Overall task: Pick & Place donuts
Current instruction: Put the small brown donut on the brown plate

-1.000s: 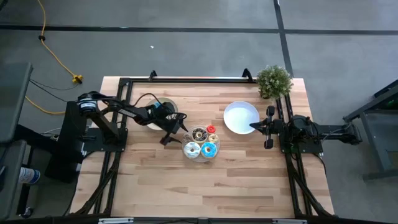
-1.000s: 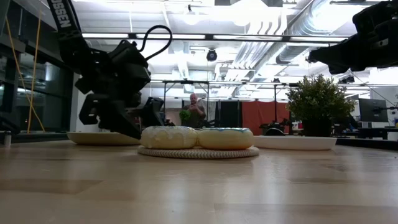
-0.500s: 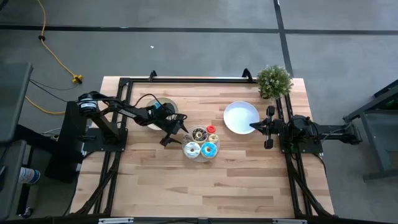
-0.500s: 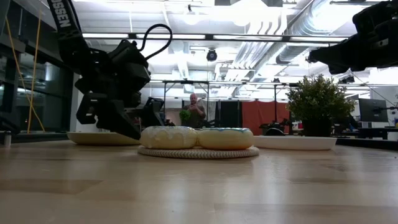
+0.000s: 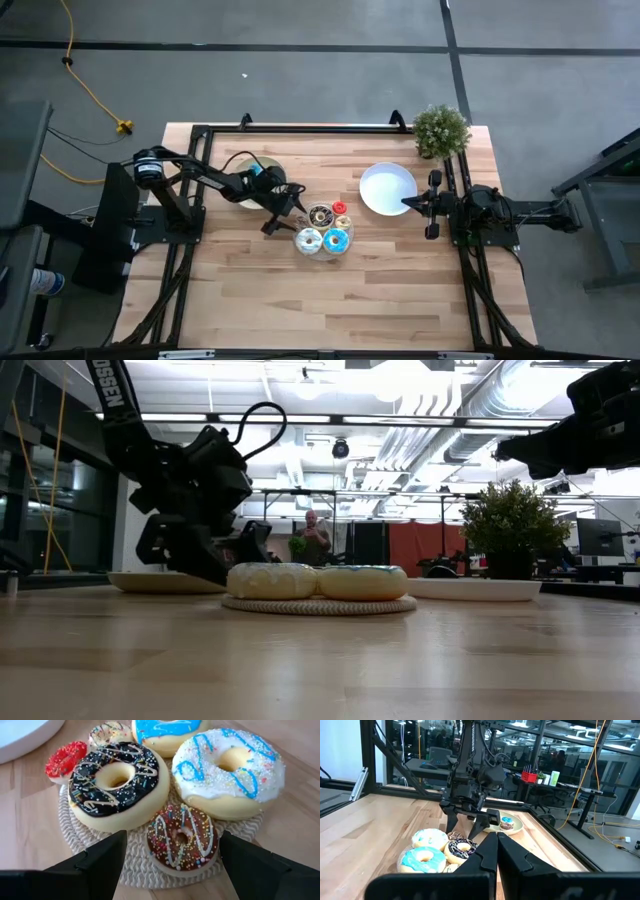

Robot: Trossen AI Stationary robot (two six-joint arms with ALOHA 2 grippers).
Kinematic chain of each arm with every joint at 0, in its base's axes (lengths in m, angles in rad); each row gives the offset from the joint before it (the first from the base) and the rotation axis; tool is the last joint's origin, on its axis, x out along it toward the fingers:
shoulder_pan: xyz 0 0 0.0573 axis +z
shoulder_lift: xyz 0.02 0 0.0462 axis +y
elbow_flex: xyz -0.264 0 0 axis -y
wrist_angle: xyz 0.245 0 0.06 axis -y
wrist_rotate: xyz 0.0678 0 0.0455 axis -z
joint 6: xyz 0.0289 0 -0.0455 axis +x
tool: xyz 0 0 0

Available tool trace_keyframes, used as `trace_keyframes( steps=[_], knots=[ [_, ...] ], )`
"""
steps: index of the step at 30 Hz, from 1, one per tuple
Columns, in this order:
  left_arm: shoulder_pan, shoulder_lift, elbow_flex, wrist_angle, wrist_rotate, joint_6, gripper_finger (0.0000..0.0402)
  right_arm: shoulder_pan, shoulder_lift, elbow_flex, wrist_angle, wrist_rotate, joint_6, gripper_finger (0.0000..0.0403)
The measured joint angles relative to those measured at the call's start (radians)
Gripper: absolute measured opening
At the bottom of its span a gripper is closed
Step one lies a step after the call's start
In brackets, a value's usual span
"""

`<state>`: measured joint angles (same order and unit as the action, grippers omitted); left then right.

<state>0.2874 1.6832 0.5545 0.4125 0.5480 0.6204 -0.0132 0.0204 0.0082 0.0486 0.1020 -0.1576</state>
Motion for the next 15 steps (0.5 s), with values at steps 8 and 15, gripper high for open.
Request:
trace_keyframes(
  steps=[8,15],
  knots=[
    [0.0,0.0,0.0,-0.026,0.007,0.0,0.0308,0.0,0.0,0.0,0.0,0.0,0.0,0.0],
    [0.0,0.0,0.0,-0.026,0.008,0.0,0.0308,0.0,0.0,0.0,0.0,0.0,0.0,0.0]
  ],
)
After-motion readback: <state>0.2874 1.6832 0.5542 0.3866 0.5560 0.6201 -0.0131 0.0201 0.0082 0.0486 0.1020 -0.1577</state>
